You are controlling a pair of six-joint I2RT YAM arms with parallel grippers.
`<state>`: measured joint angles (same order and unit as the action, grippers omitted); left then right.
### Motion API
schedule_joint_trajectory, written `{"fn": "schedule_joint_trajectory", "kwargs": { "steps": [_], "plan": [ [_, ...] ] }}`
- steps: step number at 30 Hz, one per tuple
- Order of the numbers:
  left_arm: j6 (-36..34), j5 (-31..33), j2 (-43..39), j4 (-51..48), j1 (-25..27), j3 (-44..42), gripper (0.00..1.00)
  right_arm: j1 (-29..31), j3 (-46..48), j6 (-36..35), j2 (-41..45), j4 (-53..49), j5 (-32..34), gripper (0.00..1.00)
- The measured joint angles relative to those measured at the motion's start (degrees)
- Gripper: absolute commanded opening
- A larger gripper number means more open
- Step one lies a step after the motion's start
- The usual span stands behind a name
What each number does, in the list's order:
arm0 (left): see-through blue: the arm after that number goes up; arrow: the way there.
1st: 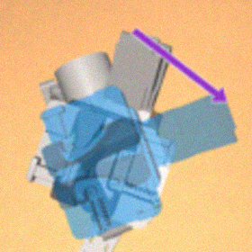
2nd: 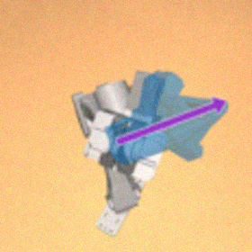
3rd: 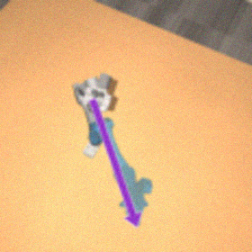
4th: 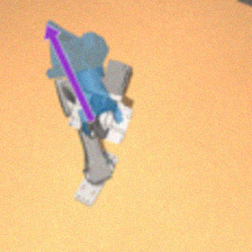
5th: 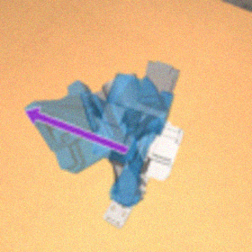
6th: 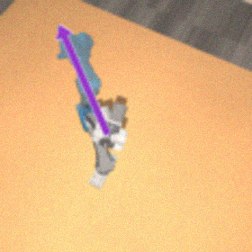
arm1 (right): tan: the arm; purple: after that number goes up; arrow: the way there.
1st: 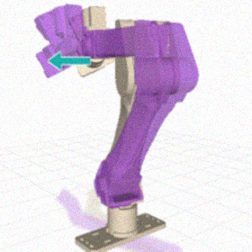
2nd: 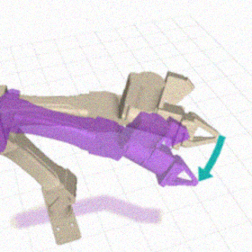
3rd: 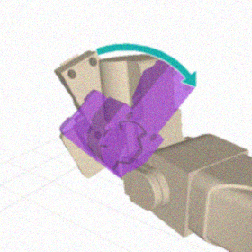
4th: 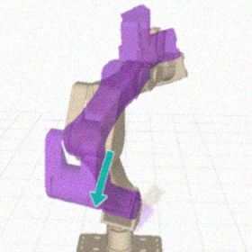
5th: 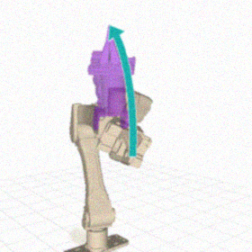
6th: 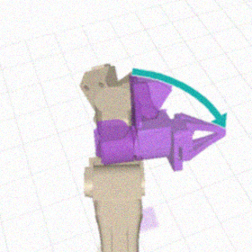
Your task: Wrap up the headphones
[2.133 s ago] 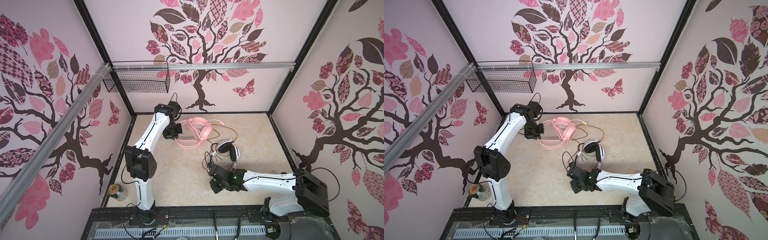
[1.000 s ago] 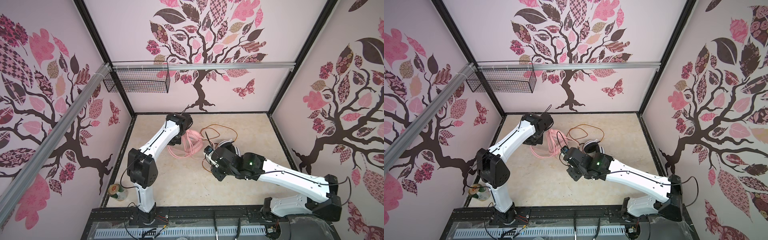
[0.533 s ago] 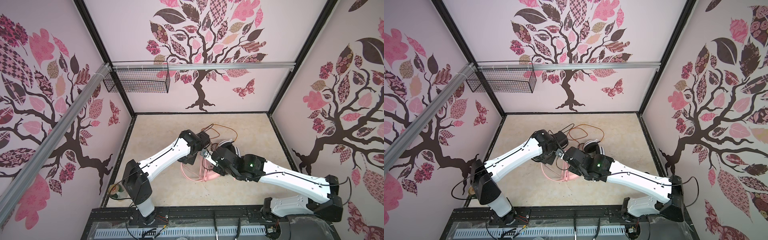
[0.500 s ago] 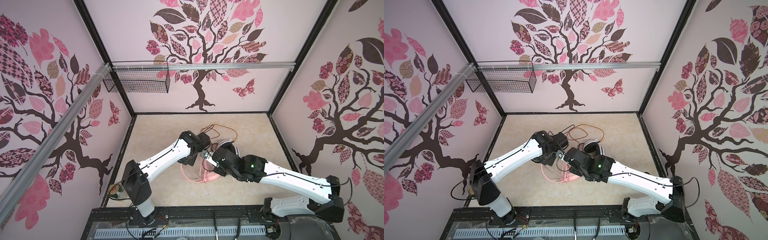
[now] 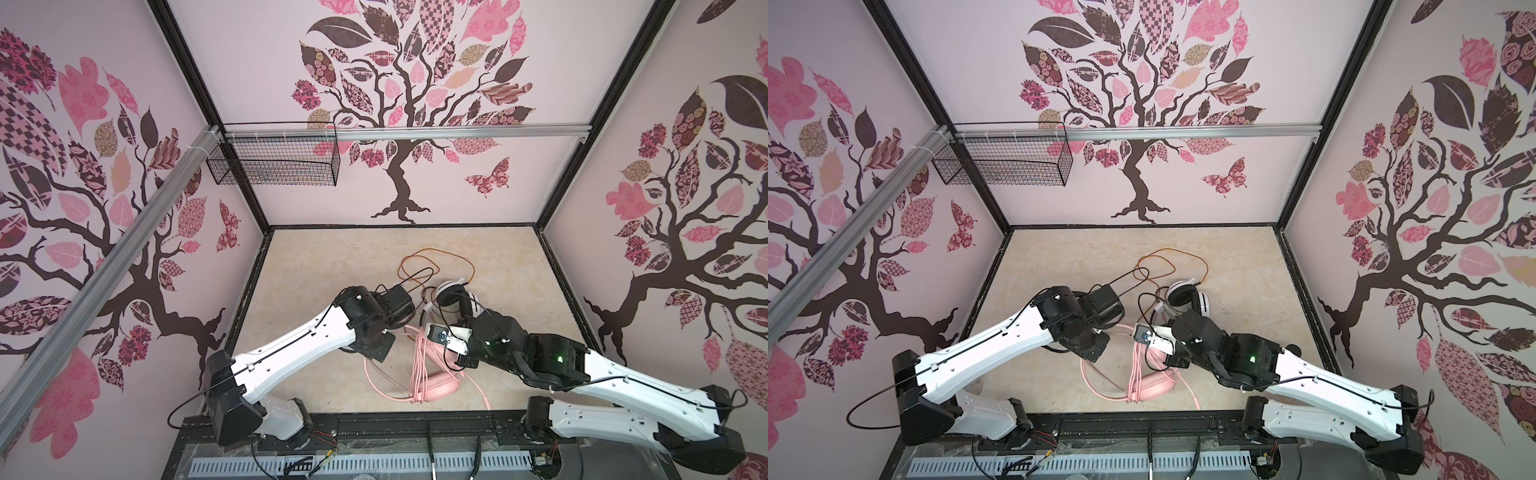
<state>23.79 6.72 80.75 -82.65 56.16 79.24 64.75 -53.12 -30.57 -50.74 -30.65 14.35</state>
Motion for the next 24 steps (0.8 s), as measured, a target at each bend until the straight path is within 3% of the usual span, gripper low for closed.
{"fn": "schedule_joint_trajectory", "kwargs": {
  "steps": [6, 11, 24],
  "plan": [
    [-0.1, -1.9, -1.4, 0.8, 5.1, -0.3, 0.00, 0.0, 7.1, -6.7, 6.7, 6.2, -5.1, 0.10],
    [0.2, -1.8, -1.4, 0.4, 8.3, -0.3, 0.00, 0.0, 11.2, -11.0, 10.3, 9.2, -8.7, 0.17],
    [0.1, -2.4, -2.2, -1.0, 9.0, -0.3, 0.00, -1.9, 17.1, -10.4, 12.7, 17.3, -13.2, 0.26]
  ]
}}
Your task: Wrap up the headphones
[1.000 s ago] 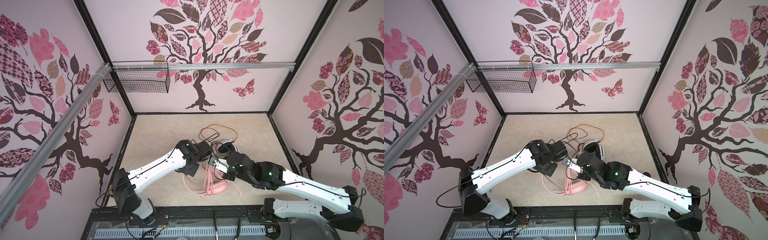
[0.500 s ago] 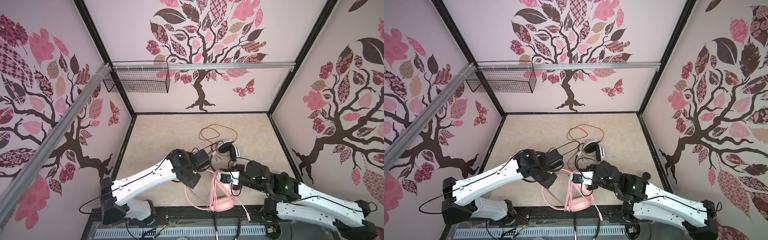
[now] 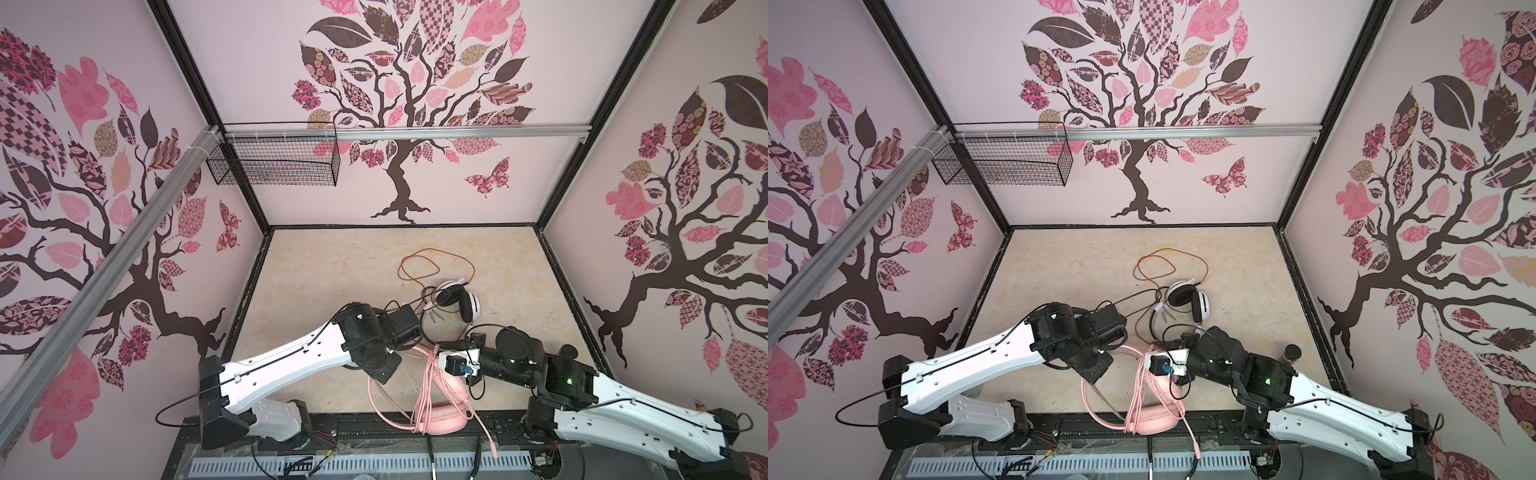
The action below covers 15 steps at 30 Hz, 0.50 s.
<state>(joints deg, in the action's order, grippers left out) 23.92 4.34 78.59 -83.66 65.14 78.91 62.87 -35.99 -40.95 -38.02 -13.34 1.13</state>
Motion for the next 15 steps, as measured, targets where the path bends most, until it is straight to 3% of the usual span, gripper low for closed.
{"fn": "schedule_joint_trajectory", "kwargs": {
  "steps": [4, 9, 15],
  "plan": [
    [0.7, -2.8, 0.2, -1.0, -1.3, 0.0, 0.00, -0.1, 2.0, 0.4, 0.1, 2.9, -0.1, 0.26],
    [1.3, -9.6, -0.3, -1.6, -6.6, -2.2, 0.00, -0.5, 4.6, 2.0, -0.9, 7.1, 0.0, 0.25],
    [2.5, -10.4, -0.5, -1.8, -8.1, -5.4, 0.00, -2.5, 4.4, 2.6, -7.8, 12.1, -0.8, 0.25]
  ]
}}
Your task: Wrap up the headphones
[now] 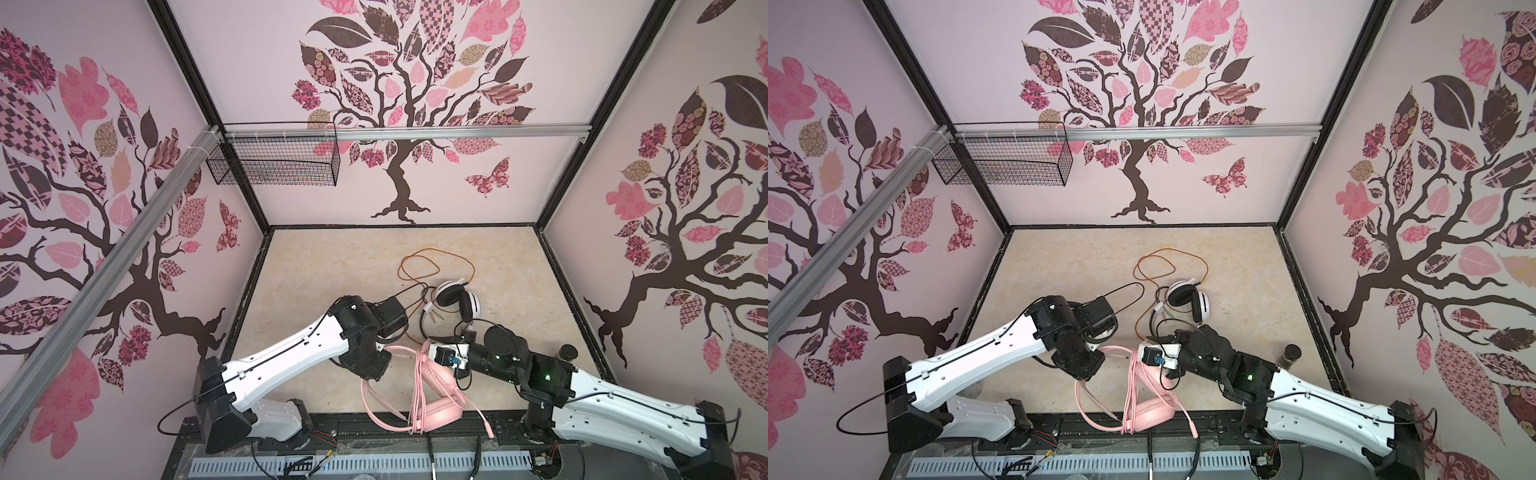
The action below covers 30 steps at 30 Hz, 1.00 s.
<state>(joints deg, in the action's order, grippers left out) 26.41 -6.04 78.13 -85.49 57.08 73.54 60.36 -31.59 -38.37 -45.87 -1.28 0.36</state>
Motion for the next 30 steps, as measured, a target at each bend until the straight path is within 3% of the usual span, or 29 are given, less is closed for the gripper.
{"fn": "schedule_joint_trajectory", "kwargs": {
  "steps": [6, 14, 17, 18, 25, 30],
  "plan": [
    [0.7, 0.4, 0.5, 1.4, -0.1, -1.4, 0.00, -3.5, -0.5, 0.5, -8.3, 5.4, -2.8, 0.26],
    [0.6, -0.2, 0.2, 3.0, 0.0, -2.8, 0.00, -3.5, -0.9, 1.1, -9.2, 8.6, -4.0, 0.28],
    [0.6, -0.7, 0.1, 3.4, 0.0, -3.2, 0.00, -3.5, -0.9, 1.2, -9.0, 8.7, -4.0, 0.33],
    [0.6, -0.8, 0.1, 3.5, 0.0, -3.2, 0.00, -3.5, -0.9, 1.4, -9.0, 8.7, -3.8, 0.41],
    [1.2, -2.1, 0.1, 4.7, -0.1, -3.4, 0.00, -4.7, -1.9, 6.1, -10.8, 7.8, 3.4, 0.44],
    [2.1, -3.4, -0.1, 6.2, -0.4, -4.0, 0.00, -10.6, -8.5, 14.7, -15.8, 1.6, 9.0, 0.44]
  ]
}}
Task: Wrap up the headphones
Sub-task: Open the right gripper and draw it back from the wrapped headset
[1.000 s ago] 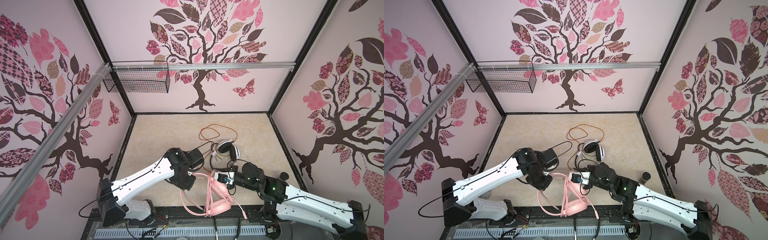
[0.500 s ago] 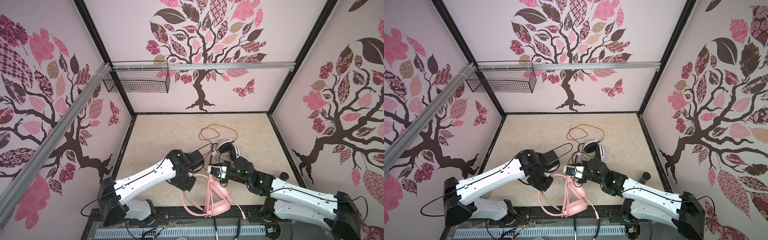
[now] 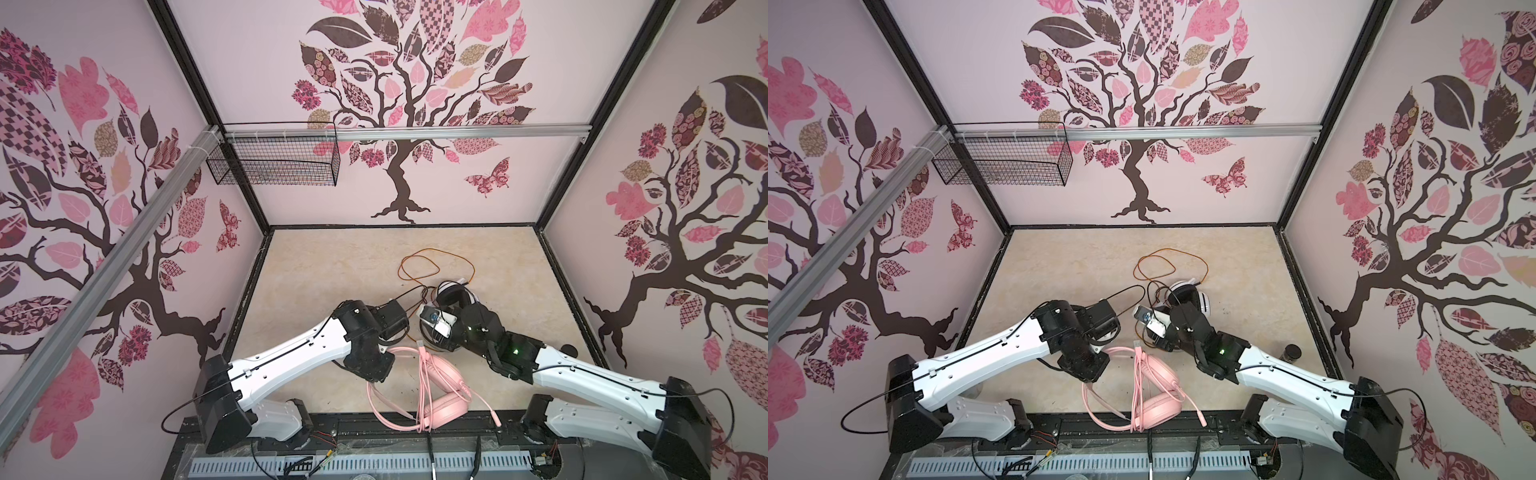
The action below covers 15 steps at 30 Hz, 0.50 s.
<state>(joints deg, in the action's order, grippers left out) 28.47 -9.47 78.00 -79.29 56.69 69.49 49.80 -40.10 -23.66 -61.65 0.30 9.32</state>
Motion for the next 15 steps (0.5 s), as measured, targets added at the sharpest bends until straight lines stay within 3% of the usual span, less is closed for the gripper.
{"fn": "schedule_joint_trajectory", "kwargs": {
  "steps": [7, 10, 15],
  "plan": [
    [0.4, -1.9, 0.0, 0.0, -3.6, -0.3, 0.00, -11.9, -10.2, 20.9, -4.5, -12.6, 4.5, 0.48],
    [0.4, -2.6, 0.2, 0.0, -9.0, -1.0, 0.00, -15.9, -12.4, 29.6, -4.7, -17.6, 4.6, 0.51],
    [0.1, -2.6, 2.6, 0.9, -21.0, -0.9, 0.00, -16.1, -12.7, 38.8, -4.3, -22.5, 2.0, 0.55]
  ]
}}
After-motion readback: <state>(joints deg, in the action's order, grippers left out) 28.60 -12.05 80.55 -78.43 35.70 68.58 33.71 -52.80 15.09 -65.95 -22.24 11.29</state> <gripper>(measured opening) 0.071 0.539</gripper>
